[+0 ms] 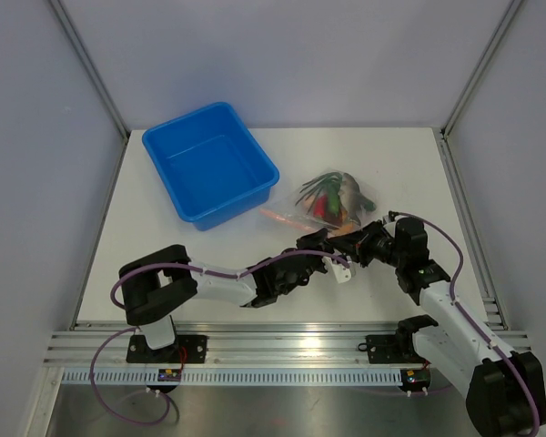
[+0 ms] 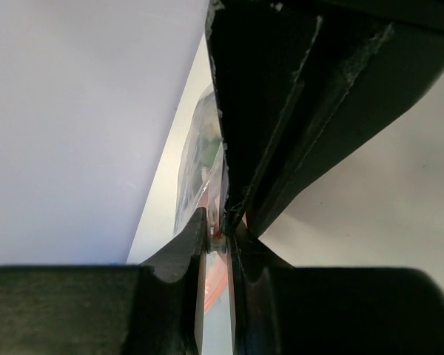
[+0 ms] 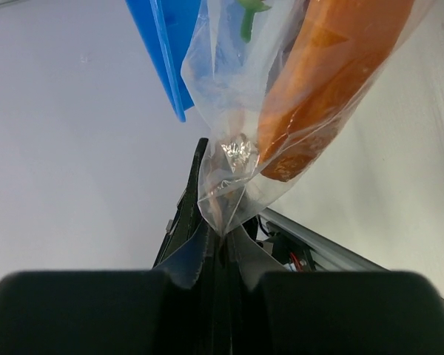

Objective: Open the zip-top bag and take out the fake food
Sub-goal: Unzip the zipper food storage bag at the center of the board.

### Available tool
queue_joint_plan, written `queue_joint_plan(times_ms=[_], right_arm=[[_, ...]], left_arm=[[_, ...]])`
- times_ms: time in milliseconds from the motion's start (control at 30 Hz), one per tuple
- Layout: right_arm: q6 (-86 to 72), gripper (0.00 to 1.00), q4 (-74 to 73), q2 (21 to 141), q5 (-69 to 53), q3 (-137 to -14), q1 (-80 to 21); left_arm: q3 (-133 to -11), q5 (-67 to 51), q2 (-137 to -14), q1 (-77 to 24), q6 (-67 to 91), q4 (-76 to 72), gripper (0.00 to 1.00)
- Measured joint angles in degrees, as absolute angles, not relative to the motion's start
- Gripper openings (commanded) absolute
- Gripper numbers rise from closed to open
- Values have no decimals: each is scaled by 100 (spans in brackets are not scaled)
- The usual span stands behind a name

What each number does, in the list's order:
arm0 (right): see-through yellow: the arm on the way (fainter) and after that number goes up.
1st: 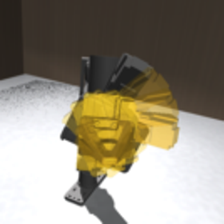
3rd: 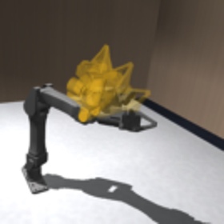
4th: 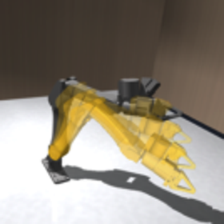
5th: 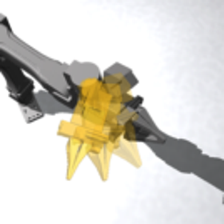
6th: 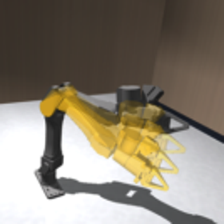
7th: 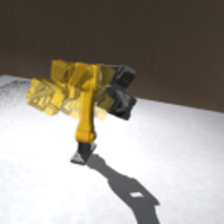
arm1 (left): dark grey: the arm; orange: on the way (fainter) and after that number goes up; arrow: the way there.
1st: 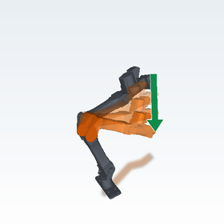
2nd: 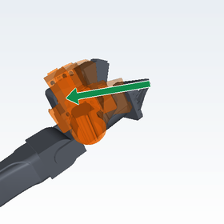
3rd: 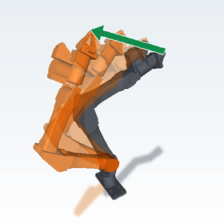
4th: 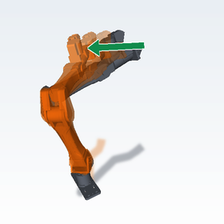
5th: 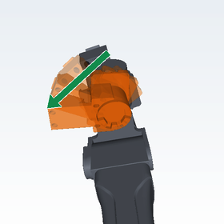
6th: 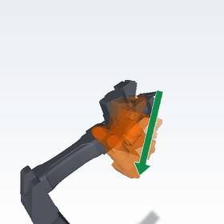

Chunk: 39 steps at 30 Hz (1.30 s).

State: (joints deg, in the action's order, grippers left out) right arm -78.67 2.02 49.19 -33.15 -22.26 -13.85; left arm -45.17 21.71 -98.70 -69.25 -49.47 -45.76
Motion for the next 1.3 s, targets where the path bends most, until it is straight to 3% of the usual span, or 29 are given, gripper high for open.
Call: queue_joint_plan(times_ms=[33,167,367,533,767,1300], right_arm=[[-7852,26,165,4884,-3291,-2233,-1389],[-7747,32,54,4829,-3177,-2303,-1396],[-7636,33,30,4936,-3081,-2329,-1398],[-7559,16,30,5063,-3050,-2390,-1398],[-7524,0,-36,5063,-3004,-2445,-1398],[-7279,0,-908,4595,-2744,-2727,-1387]], left_arm=[[-4517,2169,-9870,-6930,-4947,-4593,0],[-4517,2147,-9859,-6930,-4947,-4602,0],[-4473,2150,-9786,-6930,-4945,-4595,0],[-4442,2147,-9784,-6928,-4945,-4587,0],[-4436,2145,-9784,-6930,-4945,-4552,0],[-4438,1988,-9784,-6943,-4947,-4722,0]])
